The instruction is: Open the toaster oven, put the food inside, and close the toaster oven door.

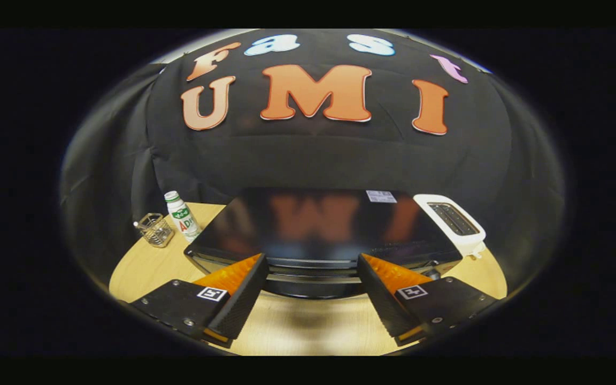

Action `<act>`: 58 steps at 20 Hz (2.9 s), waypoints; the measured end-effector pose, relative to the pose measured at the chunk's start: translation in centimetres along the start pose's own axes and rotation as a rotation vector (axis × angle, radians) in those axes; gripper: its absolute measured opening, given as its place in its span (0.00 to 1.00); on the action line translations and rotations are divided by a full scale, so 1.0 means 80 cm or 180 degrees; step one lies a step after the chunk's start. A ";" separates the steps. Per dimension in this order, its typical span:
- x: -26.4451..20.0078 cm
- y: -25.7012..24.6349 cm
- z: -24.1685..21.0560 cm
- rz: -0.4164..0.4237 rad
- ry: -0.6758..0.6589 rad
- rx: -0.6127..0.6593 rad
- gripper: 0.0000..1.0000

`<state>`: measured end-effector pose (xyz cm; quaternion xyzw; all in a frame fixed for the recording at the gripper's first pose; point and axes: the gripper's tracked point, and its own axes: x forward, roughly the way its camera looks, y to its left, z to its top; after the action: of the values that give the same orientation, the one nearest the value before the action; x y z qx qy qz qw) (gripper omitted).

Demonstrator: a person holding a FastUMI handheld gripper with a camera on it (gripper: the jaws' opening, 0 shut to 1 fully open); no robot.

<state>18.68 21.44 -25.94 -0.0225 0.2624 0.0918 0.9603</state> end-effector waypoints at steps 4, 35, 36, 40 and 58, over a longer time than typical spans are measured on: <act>-0.003 -0.014 -0.036 -0.0134 0.0147 -0.0188 0.98; -0.052 -0.010 -0.239 -0.0235 0.0701 0.0014 0.98; -0.055 -0.010 -0.247 -0.0231 0.0711 0.0012 0.99; -0.064 -0.008 -0.254 -0.0220 0.0635 0.0001 0.98; -0.145 -0.027 -0.249 -0.0176 0.0330 0.0123 0.98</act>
<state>-0.68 15.61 -37.20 -0.0160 0.3128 0.0589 0.9478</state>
